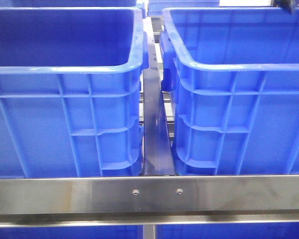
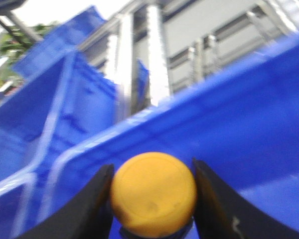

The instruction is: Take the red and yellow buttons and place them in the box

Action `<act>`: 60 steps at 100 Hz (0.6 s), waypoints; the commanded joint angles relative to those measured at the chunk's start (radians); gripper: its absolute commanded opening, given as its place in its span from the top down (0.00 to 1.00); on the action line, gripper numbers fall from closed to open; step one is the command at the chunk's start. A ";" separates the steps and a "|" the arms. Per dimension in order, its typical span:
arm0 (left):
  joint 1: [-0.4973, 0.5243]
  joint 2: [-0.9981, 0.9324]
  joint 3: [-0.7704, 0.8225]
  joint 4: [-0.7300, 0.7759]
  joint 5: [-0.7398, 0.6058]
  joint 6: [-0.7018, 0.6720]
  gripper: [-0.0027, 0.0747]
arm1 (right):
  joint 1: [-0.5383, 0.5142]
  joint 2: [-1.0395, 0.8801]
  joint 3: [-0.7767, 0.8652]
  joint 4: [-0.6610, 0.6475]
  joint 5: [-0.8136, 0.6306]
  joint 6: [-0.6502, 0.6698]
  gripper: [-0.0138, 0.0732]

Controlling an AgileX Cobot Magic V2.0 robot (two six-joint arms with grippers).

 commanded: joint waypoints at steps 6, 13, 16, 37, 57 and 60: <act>-0.008 0.009 -0.027 0.018 -0.083 0.001 0.69 | -0.027 0.061 -0.038 0.045 0.023 -0.016 0.85; -0.008 0.009 -0.027 0.020 -0.083 0.001 0.88 | -0.027 0.108 -0.047 0.049 0.025 -0.016 0.85; -0.008 0.009 -0.027 0.020 -0.083 0.001 0.95 | -0.027 0.127 -0.056 0.053 0.029 -0.016 0.85; -0.008 0.009 -0.027 0.028 -0.083 0.001 0.99 | -0.027 0.258 -0.140 0.101 0.046 -0.016 0.85; -0.008 0.009 -0.027 0.028 -0.083 0.001 0.99 | -0.027 0.356 -0.217 0.117 0.044 -0.015 0.85; -0.008 0.009 -0.027 0.028 -0.083 0.001 0.99 | -0.027 0.367 -0.225 0.117 0.049 -0.014 0.85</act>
